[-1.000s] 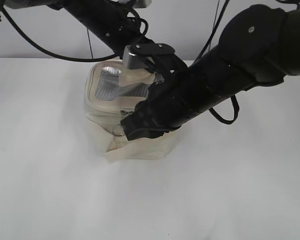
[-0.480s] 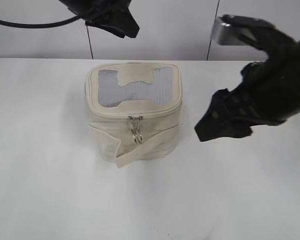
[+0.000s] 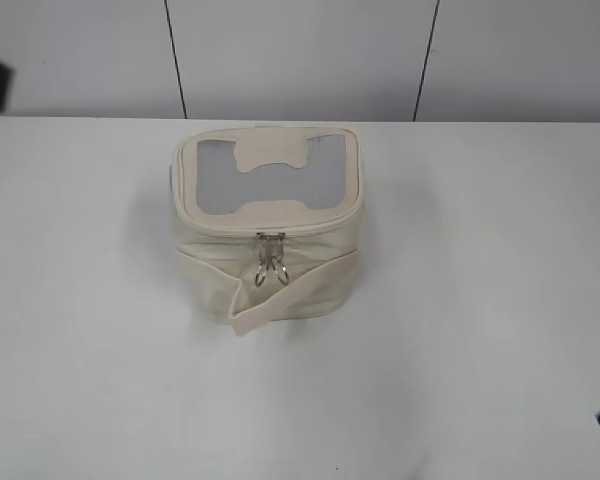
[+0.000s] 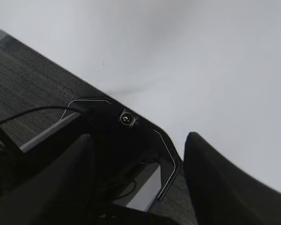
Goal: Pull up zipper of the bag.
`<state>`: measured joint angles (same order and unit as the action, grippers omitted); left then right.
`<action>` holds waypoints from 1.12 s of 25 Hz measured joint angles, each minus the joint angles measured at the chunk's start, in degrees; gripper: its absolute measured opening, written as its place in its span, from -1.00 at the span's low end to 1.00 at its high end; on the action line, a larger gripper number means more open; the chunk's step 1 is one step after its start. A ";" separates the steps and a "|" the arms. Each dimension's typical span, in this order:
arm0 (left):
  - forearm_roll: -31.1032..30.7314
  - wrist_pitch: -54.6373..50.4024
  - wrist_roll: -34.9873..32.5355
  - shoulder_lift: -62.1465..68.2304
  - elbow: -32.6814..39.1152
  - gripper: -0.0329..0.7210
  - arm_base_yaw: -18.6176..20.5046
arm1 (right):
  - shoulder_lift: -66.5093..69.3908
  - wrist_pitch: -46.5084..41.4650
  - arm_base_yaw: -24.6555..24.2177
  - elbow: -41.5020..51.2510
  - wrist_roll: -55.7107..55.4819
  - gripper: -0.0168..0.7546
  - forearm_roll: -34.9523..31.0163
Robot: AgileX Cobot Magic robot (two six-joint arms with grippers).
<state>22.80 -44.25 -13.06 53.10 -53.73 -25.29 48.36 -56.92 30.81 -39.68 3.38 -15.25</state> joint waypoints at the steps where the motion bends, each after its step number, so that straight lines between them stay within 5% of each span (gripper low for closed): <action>1: -2.07 -1.25 2.94 -6.40 2.66 -0.19 0.00 | -4.13 -1.23 0.00 0.96 -0.80 0.28 0.18; 5: -12.52 -10.72 13.47 -27.07 7.20 -0.19 0.00 | -14.48 -4.89 0.00 4.04 -4.54 0.28 1.88; 10: -21.85 -24.38 16.95 -42.73 8.09 -0.08 0.00 | -25.24 -8.08 0.00 6.25 -7.20 0.28 6.90; 15: -23.23 -25.67 17.13 -53.15 11.37 0.05 0.00 | -34.56 -8.49 0.00 8.54 -7.78 0.28 10.97; 22: -21.53 -16.32 16.96 -53.25 21.44 0.06 0.00 | -45.84 -7.46 0.00 8.94 -7.78 0.19 12.72; 28: -19.15 -14.95 14.21 -53.44 22.07 0.06 0.00 | -48.81 -3.75 0.00 11.09 -7.54 0.09 14.81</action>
<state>3.66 -59.20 1.15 -0.35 -31.66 -25.29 -0.45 -60.68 30.81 -28.60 -4.16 -0.44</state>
